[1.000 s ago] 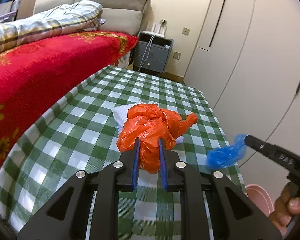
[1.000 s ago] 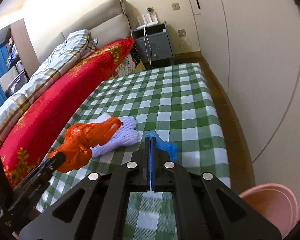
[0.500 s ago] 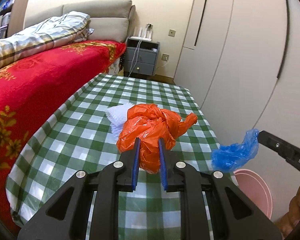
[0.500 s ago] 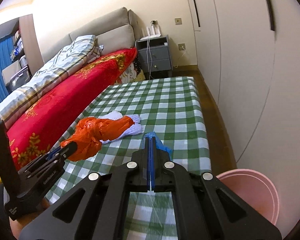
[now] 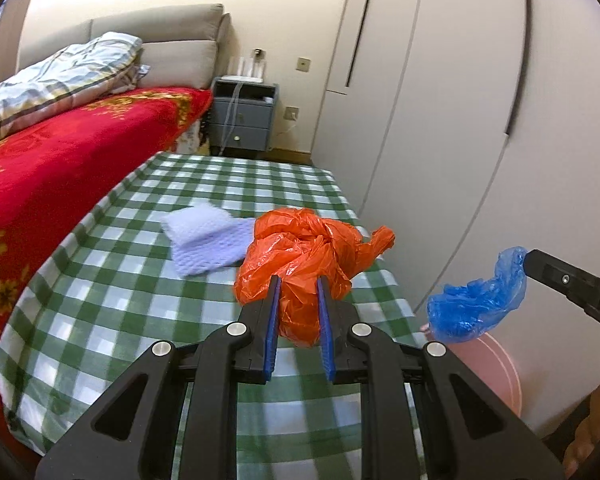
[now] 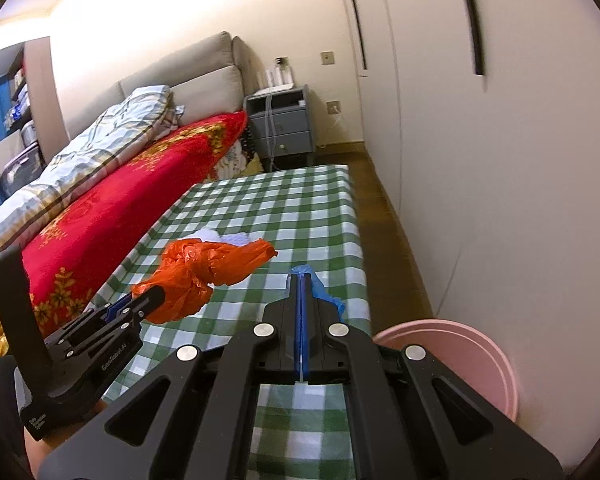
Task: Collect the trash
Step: 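Carry the orange bag with the left tool while the right tool carries the blue bag to the bin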
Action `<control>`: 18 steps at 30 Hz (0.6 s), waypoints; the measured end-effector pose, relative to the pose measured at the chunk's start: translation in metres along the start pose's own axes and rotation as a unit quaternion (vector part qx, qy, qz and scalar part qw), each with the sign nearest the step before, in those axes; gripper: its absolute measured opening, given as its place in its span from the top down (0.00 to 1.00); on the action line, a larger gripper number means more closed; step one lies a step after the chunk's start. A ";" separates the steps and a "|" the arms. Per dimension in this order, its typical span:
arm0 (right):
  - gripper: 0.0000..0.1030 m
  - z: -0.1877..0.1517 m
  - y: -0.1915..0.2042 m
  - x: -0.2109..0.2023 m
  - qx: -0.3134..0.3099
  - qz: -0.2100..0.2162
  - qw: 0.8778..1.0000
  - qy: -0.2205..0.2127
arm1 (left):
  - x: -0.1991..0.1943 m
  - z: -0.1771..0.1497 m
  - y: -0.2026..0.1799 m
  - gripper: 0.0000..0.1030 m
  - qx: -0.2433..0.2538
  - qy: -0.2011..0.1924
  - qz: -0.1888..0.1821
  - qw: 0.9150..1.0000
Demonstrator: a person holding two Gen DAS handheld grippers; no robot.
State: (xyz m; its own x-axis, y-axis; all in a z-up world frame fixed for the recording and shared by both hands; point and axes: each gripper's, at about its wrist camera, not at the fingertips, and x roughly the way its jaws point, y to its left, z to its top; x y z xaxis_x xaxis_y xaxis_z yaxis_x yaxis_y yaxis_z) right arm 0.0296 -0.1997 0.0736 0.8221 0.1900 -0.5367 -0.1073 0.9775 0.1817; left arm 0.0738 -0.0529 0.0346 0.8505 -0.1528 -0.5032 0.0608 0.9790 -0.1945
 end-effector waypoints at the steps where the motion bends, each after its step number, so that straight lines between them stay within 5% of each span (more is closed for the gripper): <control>1: 1.00 0.000 -0.005 -0.004 0.005 -0.006 1.000 -0.001 | 0.000 -0.001 -0.005 0.83 0.004 0.000 -0.006 1.000; 18: 1.00 -0.009 -0.066 -0.041 0.062 -0.086 0.994 -0.005 | 0.013 -0.015 -0.089 0.83 0.052 0.020 -0.092 0.994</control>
State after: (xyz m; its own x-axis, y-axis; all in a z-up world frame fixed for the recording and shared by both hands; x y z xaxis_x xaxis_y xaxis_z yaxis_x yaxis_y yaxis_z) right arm -0.0018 -0.2714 0.0757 0.8277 0.0187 -0.5608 0.1052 0.9766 0.1877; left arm 0.0720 -0.1437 0.0329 0.7988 -0.3338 -0.5005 0.2684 0.9423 -0.2001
